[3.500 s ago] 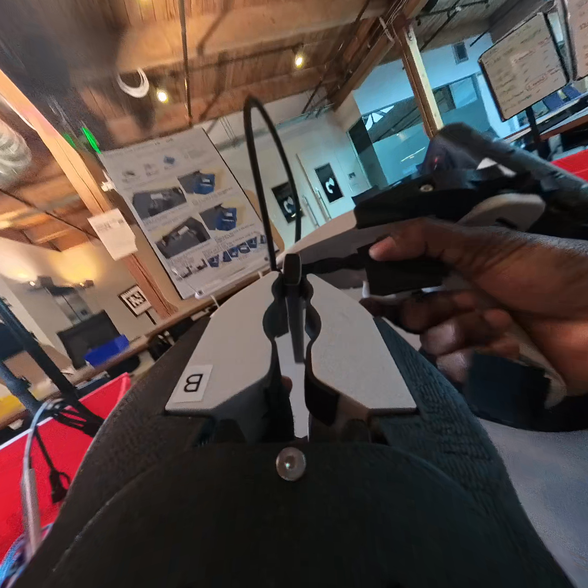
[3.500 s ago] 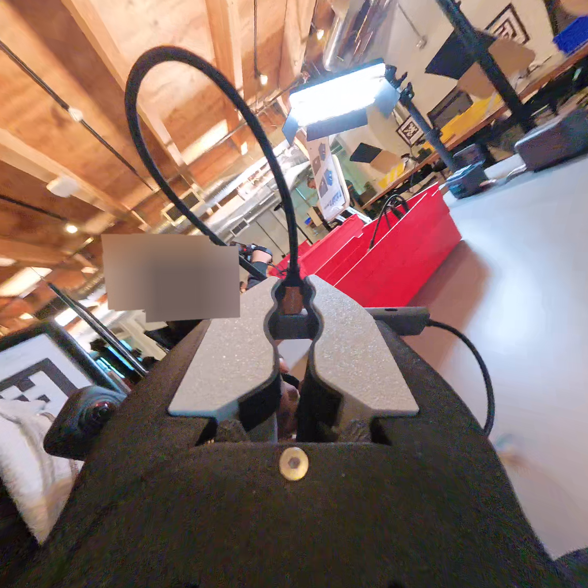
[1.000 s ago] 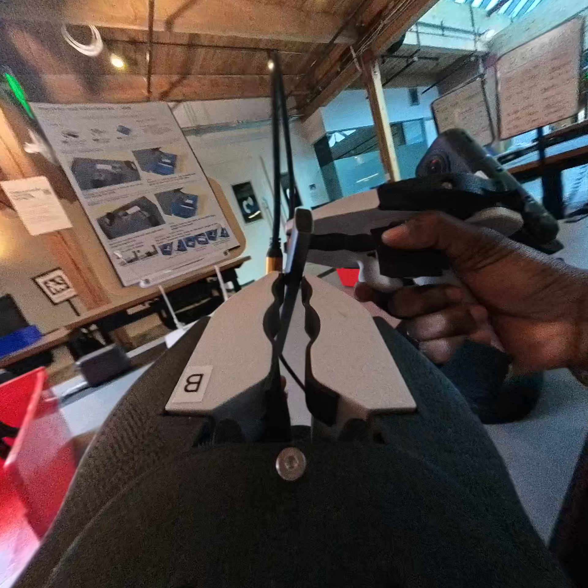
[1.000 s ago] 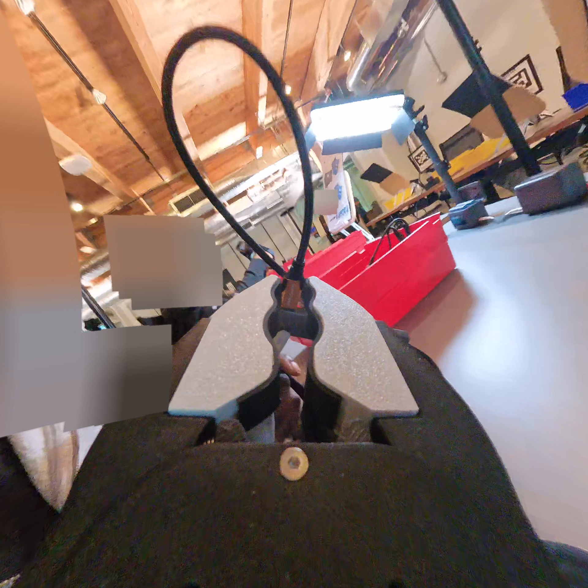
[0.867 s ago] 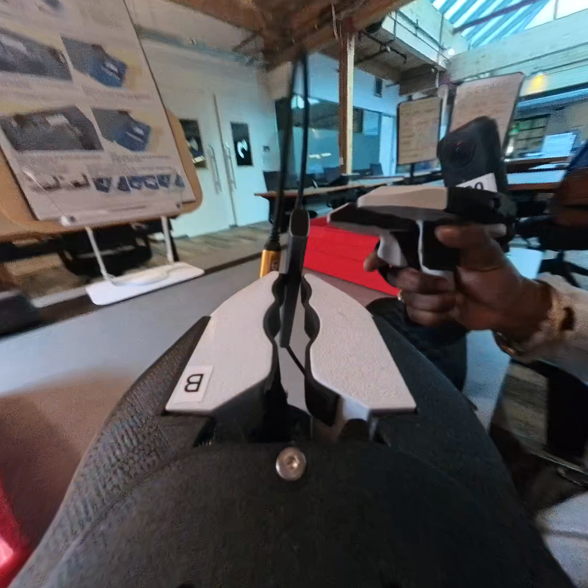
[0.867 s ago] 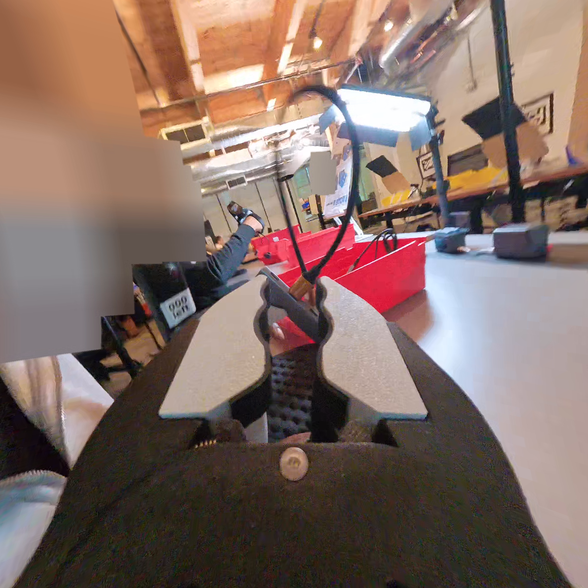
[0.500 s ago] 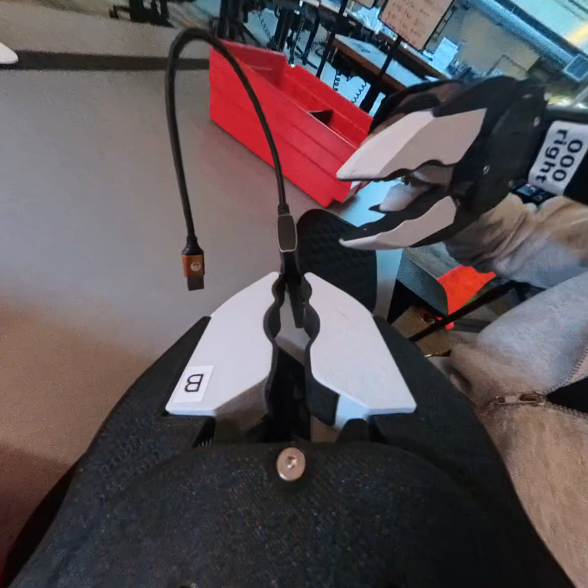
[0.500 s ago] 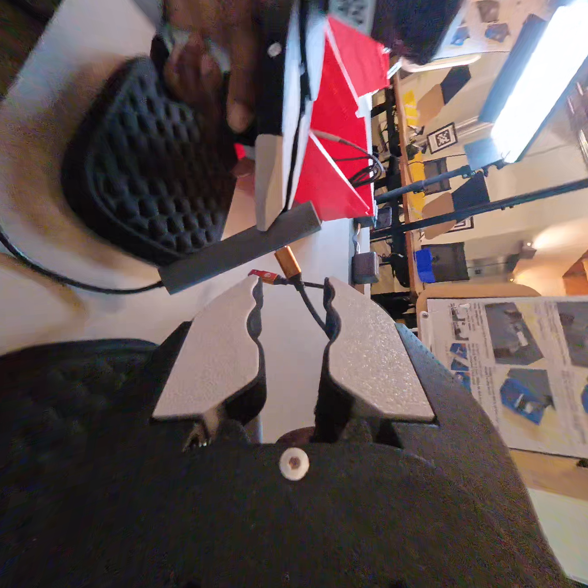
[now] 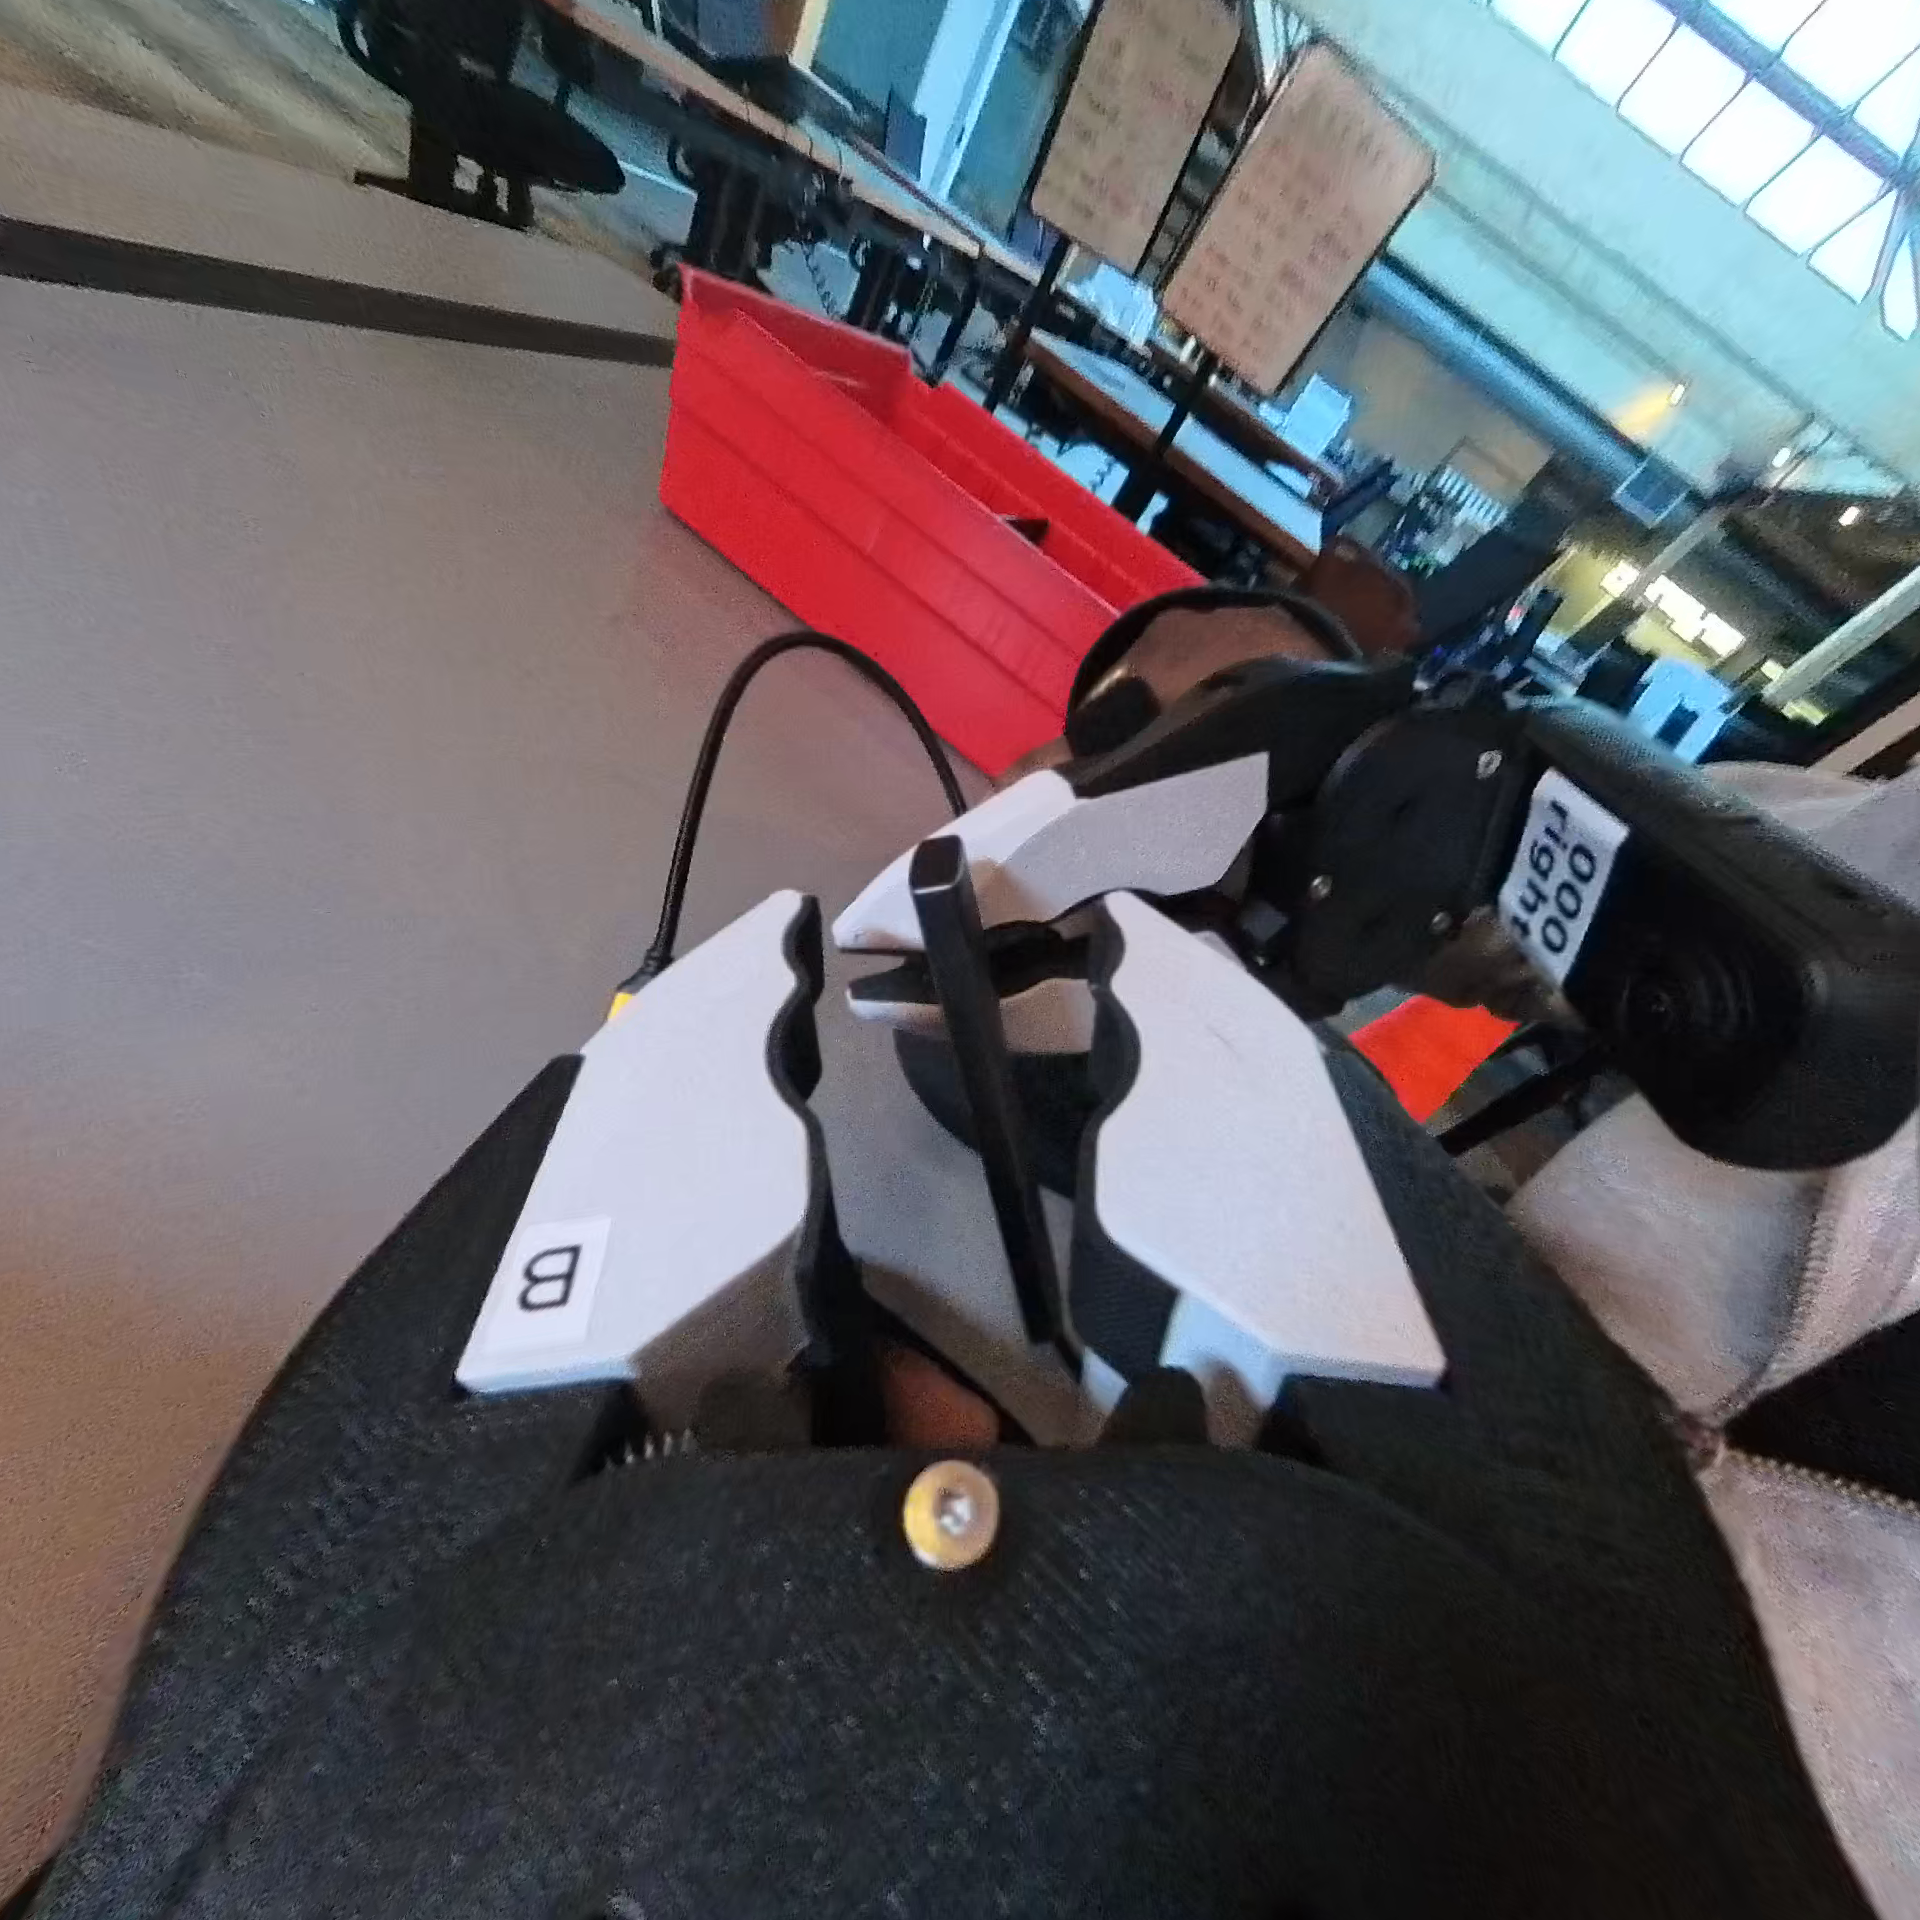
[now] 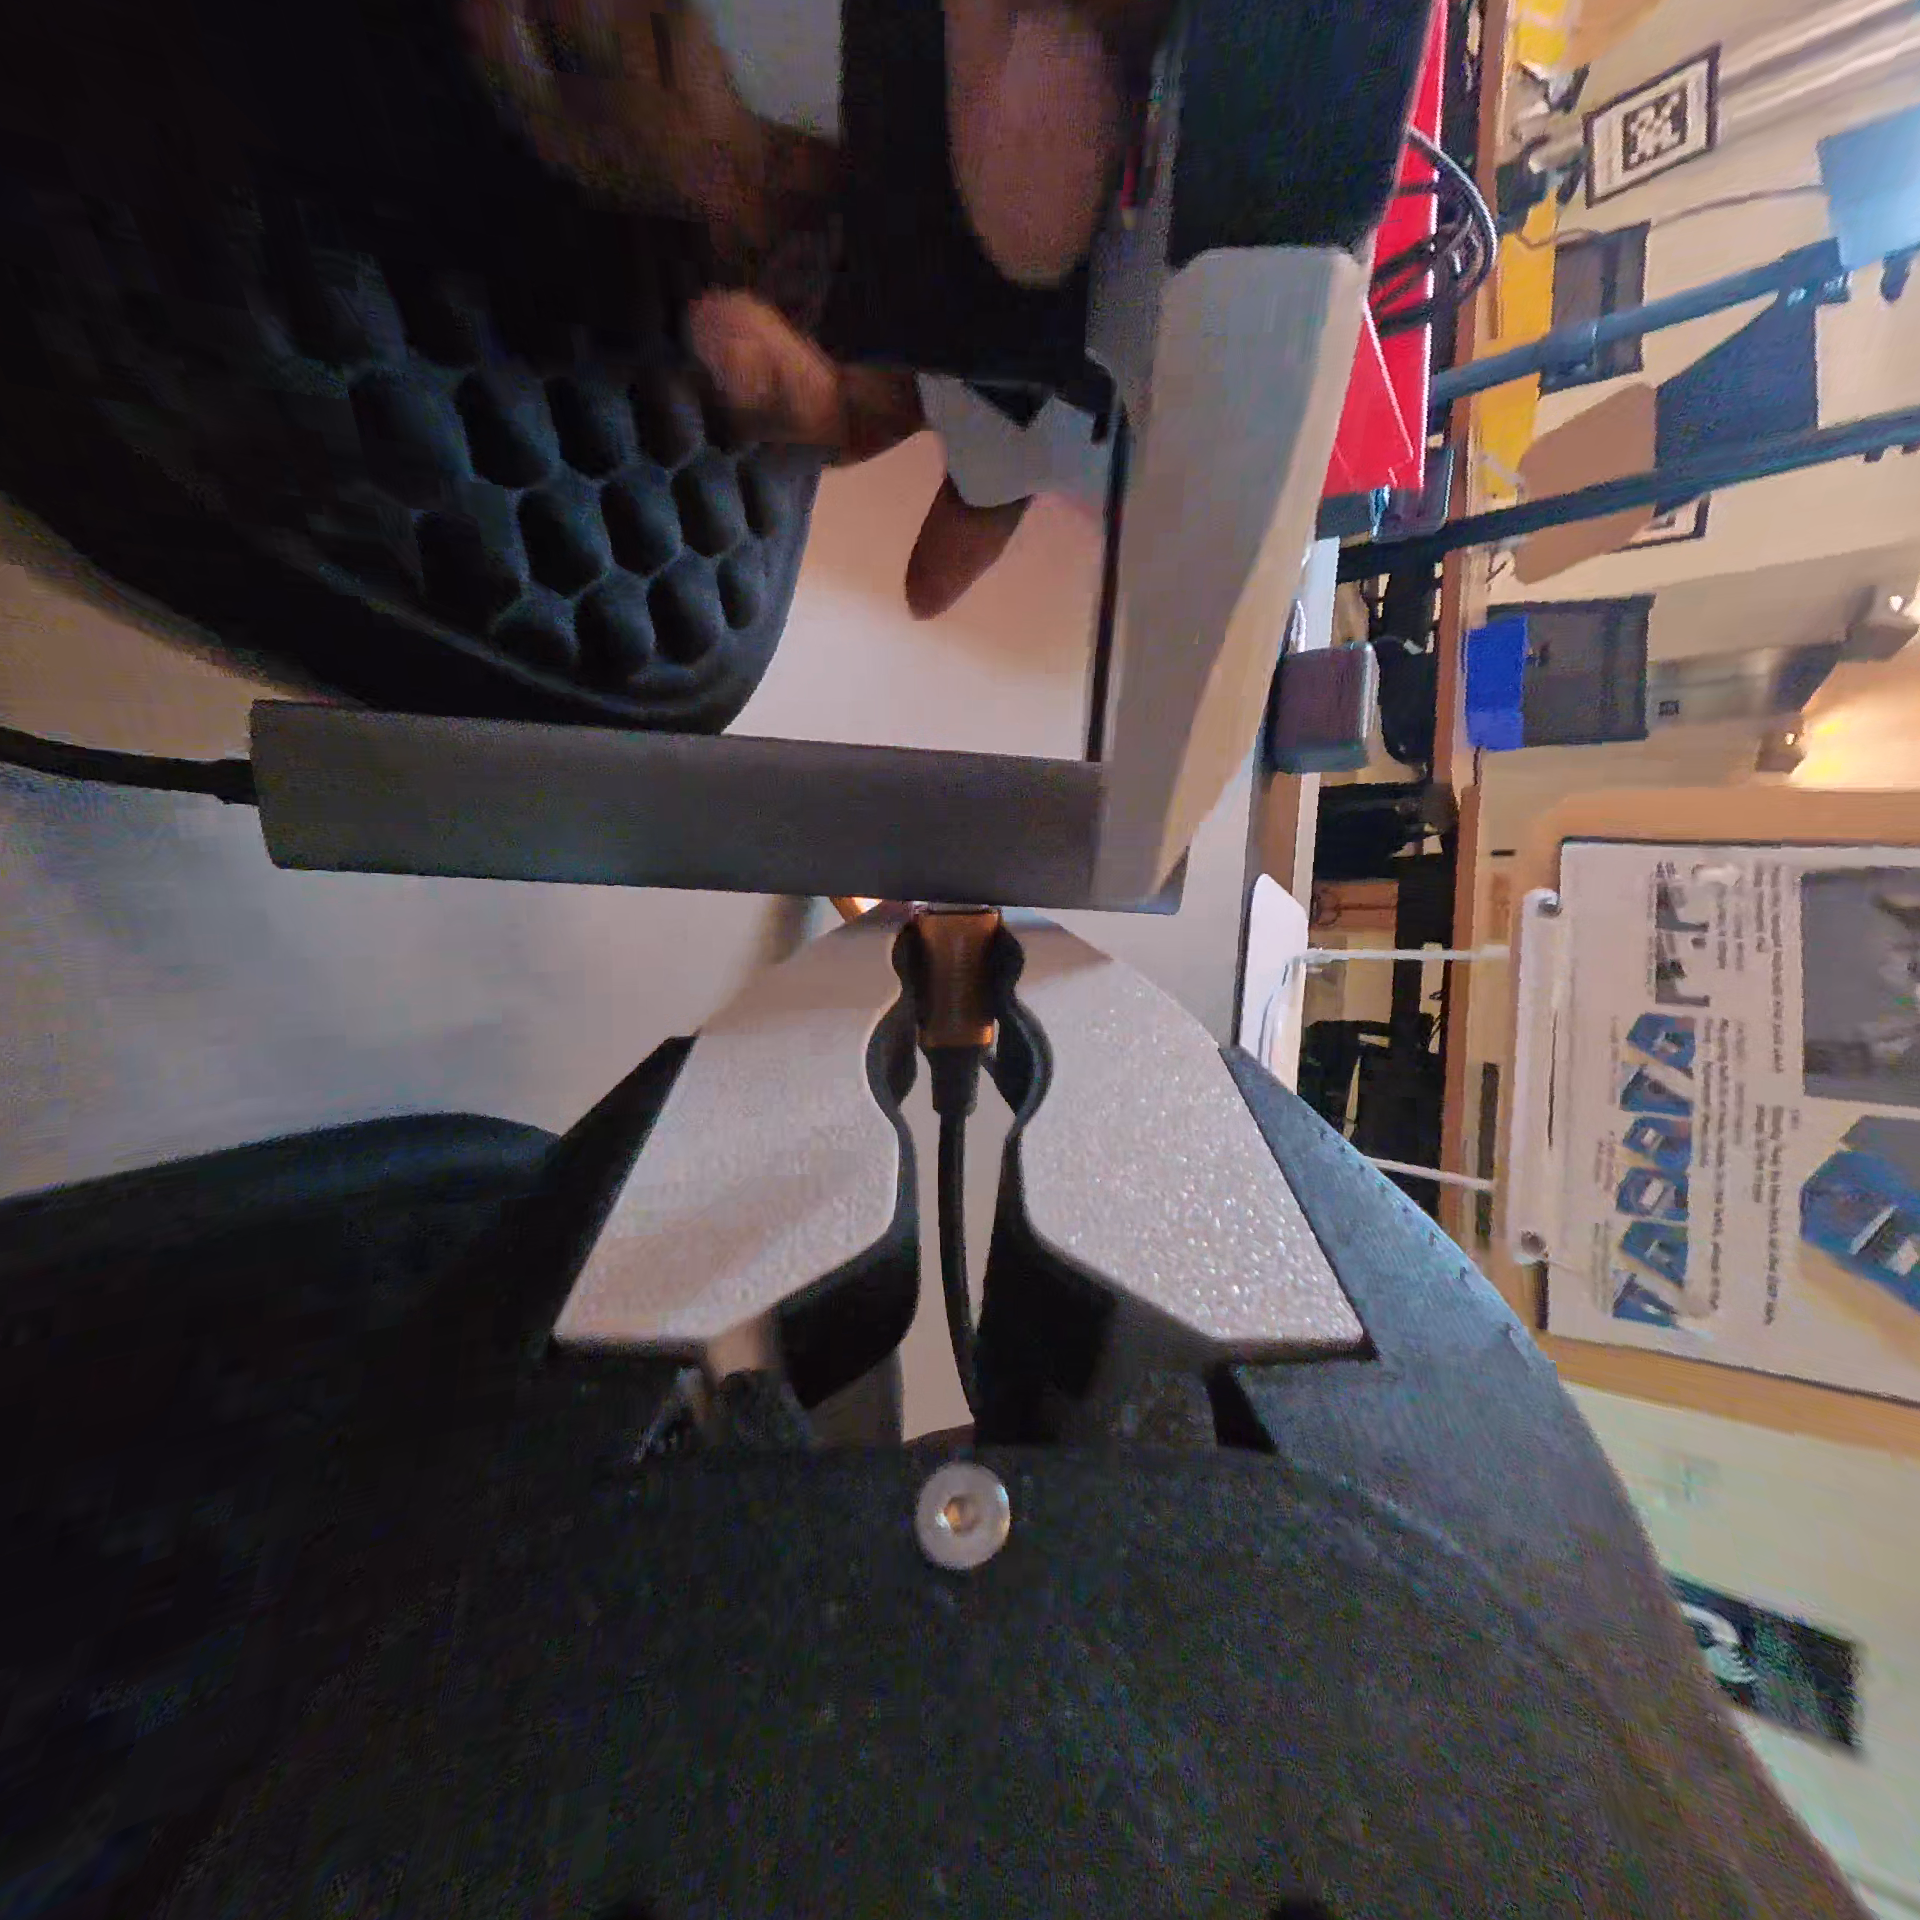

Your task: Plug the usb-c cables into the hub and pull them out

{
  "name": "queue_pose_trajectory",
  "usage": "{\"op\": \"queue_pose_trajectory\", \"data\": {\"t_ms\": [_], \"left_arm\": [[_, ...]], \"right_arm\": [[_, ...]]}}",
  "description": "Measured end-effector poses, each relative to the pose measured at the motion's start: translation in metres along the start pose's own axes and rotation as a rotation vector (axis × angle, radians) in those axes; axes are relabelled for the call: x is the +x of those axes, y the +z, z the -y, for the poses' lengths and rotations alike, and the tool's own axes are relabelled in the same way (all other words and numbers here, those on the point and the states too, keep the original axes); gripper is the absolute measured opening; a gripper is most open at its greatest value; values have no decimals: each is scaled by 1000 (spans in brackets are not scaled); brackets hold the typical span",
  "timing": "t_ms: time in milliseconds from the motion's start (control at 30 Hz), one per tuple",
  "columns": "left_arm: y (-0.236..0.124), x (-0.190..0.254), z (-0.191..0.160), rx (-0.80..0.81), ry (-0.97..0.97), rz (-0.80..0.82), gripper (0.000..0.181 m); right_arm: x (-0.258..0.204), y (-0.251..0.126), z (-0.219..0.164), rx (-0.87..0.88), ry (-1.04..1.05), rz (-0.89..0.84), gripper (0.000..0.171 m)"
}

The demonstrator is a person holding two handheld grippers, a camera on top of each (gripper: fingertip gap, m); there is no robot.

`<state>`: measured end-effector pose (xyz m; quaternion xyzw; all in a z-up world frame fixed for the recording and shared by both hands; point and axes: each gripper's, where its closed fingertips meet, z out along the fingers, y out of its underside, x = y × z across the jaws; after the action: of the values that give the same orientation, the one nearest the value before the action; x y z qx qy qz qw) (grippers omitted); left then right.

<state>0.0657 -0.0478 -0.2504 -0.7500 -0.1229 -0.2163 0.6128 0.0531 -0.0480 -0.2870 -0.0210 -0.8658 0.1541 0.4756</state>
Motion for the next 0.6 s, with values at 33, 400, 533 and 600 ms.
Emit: {"op": "queue_pose_trajectory", "data": {"t_ms": [33, 400, 533, 600], "left_arm": [[3, -1, 0, 22, -46, -6, 50], [-1, -8, 5, 253, -31, 190, 10], [1, 0, -6, 183, -36, 206, 10], [3, 0, -13, 119, -44, 181, 10]], "right_arm": [[2, 1, 1, 0, 43, -18, 10], [14, 11, 6, 9, 269, -133, 10], [5, 4, 5, 69, 303, -114, 11], [-2, 4, 2, 78, 307, -79, 12]]}}
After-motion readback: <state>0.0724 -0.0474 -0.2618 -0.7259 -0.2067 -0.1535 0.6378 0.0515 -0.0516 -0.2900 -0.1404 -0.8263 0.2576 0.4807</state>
